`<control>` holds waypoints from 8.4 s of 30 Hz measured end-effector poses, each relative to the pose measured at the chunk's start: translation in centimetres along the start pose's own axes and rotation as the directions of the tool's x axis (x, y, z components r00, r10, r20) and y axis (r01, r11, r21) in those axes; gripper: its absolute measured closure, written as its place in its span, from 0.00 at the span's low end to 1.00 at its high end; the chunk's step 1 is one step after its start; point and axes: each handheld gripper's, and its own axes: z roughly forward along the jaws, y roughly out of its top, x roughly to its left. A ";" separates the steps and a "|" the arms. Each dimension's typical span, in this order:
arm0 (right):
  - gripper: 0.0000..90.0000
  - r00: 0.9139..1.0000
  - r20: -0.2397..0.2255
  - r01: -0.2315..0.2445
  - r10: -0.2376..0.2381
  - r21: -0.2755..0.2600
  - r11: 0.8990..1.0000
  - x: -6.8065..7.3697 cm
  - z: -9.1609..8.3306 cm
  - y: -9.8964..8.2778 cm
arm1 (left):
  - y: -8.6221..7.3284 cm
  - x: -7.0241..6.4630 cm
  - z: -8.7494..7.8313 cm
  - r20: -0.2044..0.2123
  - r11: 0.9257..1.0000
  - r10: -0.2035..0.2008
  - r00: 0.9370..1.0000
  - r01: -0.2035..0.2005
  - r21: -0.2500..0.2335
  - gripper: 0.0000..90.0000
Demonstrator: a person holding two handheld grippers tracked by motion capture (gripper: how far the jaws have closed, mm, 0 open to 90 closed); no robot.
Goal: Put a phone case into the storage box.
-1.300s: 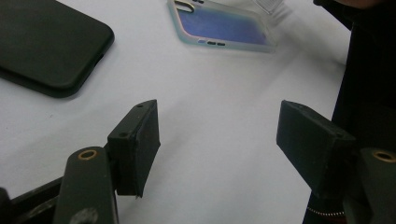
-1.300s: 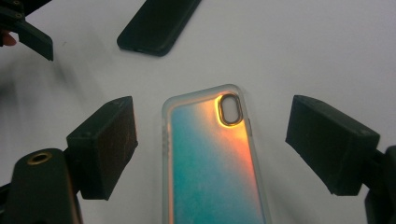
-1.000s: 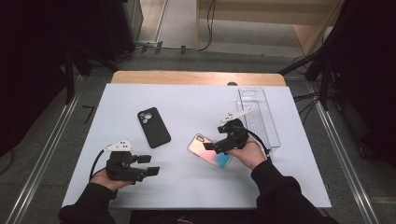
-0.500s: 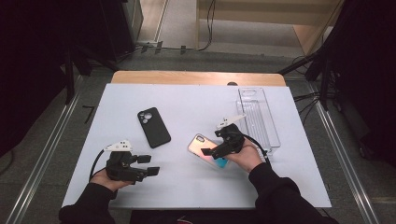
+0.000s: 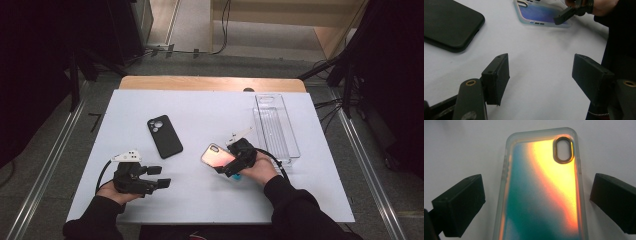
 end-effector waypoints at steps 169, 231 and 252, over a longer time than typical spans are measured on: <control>0.00 0.955 0.062 -0.257 0.289 -0.308 0.916 6.8 -3.3 2.9 | 12.5 -2.0 6.1 -0.111 0.955 -0.263 0.958 0.241 -0.175 0.89; 0.00 0.954 0.070 -0.243 0.292 -0.393 0.887 6.4 -4.6 4.0 | 10.9 -5.7 7.1 -0.078 0.961 -0.008 0.997 -0.013 -0.275 0.89; 0.18 0.956 0.057 -0.239 0.288 -0.419 0.876 6.6 -4.3 4.0 | 10.6 -6.0 7.1 -0.044 0.959 -0.038 0.998 0.024 -0.282 0.86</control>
